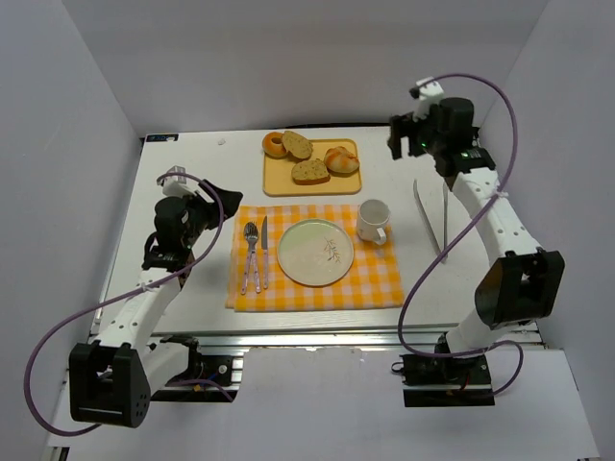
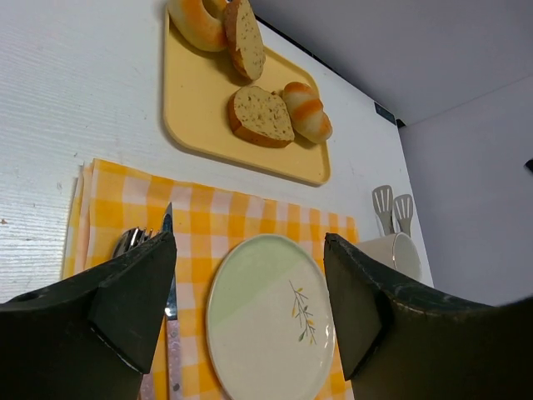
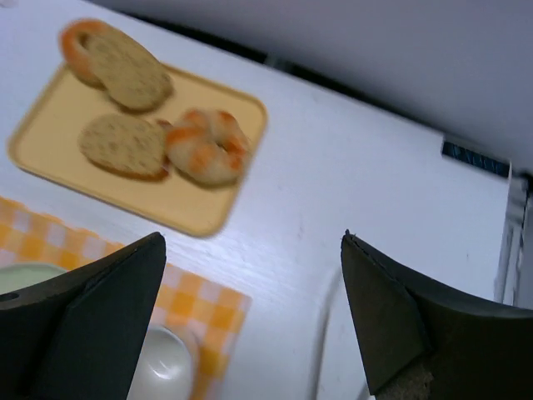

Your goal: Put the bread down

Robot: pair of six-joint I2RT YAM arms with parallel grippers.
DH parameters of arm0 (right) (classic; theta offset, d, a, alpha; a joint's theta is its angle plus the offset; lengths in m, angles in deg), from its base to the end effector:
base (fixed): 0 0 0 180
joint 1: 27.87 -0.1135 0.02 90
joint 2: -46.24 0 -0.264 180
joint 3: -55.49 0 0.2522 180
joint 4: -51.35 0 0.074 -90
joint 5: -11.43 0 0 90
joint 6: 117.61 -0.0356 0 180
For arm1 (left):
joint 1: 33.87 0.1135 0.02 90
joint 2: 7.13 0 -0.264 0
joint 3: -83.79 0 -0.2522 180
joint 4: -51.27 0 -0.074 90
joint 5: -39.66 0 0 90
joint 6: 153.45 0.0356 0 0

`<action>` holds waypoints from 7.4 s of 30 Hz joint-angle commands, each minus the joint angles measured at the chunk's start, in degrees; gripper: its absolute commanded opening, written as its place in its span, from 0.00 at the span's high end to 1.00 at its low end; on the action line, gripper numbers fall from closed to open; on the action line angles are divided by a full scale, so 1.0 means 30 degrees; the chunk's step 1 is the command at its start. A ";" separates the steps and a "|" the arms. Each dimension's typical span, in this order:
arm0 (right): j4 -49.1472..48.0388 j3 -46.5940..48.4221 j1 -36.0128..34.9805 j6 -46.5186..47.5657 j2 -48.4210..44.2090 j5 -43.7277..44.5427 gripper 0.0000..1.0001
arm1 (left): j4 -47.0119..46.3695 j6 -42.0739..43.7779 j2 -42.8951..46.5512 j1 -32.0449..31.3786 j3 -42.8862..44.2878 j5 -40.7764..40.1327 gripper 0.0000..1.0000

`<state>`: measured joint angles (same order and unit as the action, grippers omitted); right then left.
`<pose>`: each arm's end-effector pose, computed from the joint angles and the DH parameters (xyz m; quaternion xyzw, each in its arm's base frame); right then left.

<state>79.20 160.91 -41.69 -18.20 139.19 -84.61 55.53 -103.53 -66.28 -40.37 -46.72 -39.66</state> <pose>0.3733 0.0957 0.4026 -0.1912 0.7716 0.0652 0.6032 0.2367 -0.0336 0.2716 -0.1716 0.7673 -0.3099 0.5346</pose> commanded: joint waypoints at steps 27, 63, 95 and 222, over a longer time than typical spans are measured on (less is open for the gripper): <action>0.1104 -0.9401 0.8446 0.3280 0.1768 -0.2580 0.14 | -0.2548 -0.0470 -0.1288 -0.0030 0.0133 0.0982 0.20; 0.0781 -1.0633 0.6952 0.5388 0.4235 -0.0673 0.90 | -0.1612 -0.0382 -0.0321 -0.0059 0.0308 0.0543 0.20; 0.6964 0.4866 -0.1748 0.8904 0.5111 -0.6160 0.64 | -0.0643 -0.0441 0.1760 -0.0030 -0.0161 0.0074 0.20; -0.0029 -0.7286 0.6773 -0.0202 -0.2132 -0.3736 1.00 | -0.1433 -0.0557 0.0383 -0.0059 0.0397 0.0777 0.20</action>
<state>86.28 142.25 -24.86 -7.88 129.72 -103.34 52.80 -104.93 -65.10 -40.37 -46.90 -38.39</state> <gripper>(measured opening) 0.208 0.805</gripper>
